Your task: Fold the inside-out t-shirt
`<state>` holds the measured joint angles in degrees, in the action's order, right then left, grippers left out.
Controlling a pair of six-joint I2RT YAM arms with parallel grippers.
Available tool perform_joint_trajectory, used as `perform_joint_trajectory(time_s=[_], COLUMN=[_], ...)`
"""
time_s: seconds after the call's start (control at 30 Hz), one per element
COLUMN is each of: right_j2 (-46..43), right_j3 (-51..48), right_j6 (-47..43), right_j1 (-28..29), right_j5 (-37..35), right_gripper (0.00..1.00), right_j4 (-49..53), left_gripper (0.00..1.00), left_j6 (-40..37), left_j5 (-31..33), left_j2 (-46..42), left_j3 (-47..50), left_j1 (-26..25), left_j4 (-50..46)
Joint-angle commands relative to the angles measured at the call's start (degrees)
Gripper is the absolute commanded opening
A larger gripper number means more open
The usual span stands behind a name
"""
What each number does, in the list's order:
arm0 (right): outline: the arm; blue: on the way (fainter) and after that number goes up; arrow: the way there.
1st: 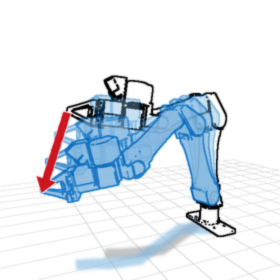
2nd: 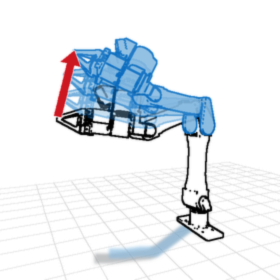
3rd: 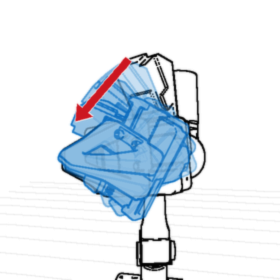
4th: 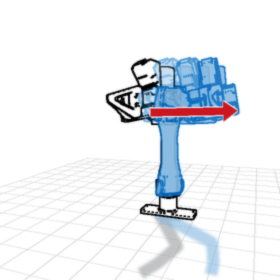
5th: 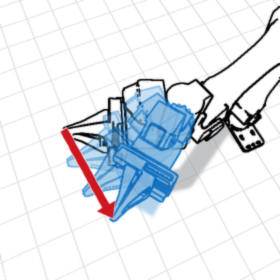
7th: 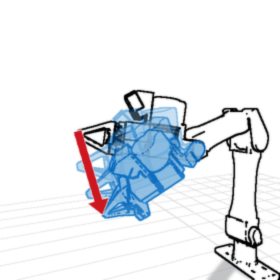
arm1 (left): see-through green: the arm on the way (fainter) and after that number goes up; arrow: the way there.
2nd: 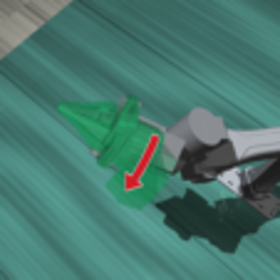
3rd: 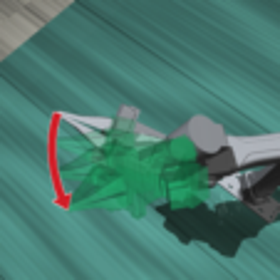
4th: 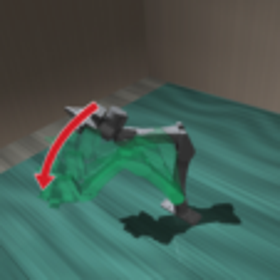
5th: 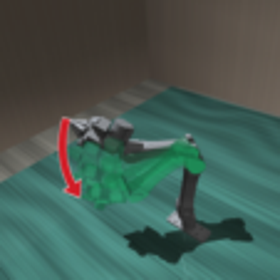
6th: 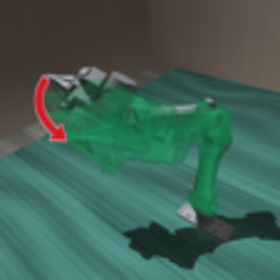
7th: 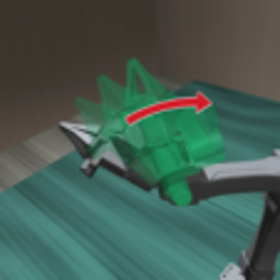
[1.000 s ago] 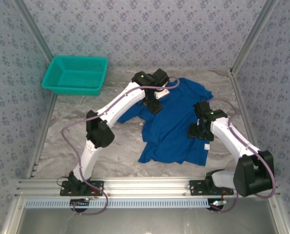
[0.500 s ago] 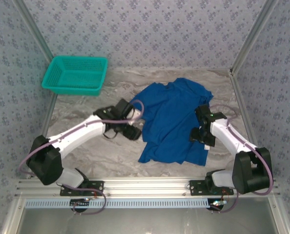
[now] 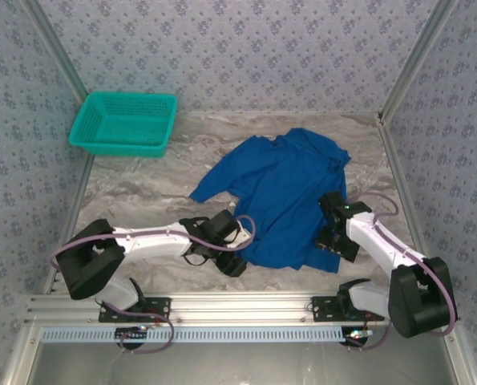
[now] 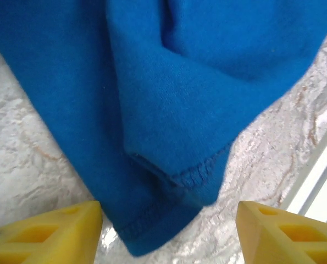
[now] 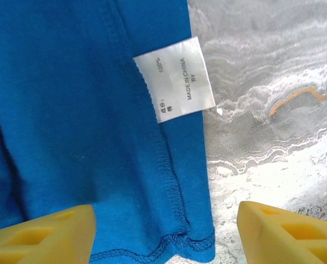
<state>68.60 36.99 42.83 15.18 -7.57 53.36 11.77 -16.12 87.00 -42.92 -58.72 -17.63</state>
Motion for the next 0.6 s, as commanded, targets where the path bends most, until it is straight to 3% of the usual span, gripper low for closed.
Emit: perform_joint_trajectory(time_s=[0.0, 0.13, 0.27, 0.57], right_j2=[0.36, 0.55, 6.77, 13.74], right_j3=[-1.91, -1.39, 1.14, 1.29], right_j6=[4.05, 3.3, 0.01, -6.2], right_j1=[0.85, 1.43, -0.61, -6.54], right_j5=[0.6, 1.95, 7.18, 15.66], right_gripper=[0.66, 0.56, 0.45, 0.4], right_j4=[0.77, 1.24, 2.07, -4.25], left_gripper=[0.61, 0.49, 0.38, 0.17], left_j6=[0.88, 1.46, 2.41, 4.31], left_j5=[-1.7, -1.8, -1.46, 1.45], left_j2=[1.56, 2.84, 3.14, 2.65], left_j3=[1.51, 1.91, 2.33, 3.49], left_j1=[-1.29, -1.49, -1.49, -1.02], left_j4=[3.95, 4.92, 6.43, 9.6])
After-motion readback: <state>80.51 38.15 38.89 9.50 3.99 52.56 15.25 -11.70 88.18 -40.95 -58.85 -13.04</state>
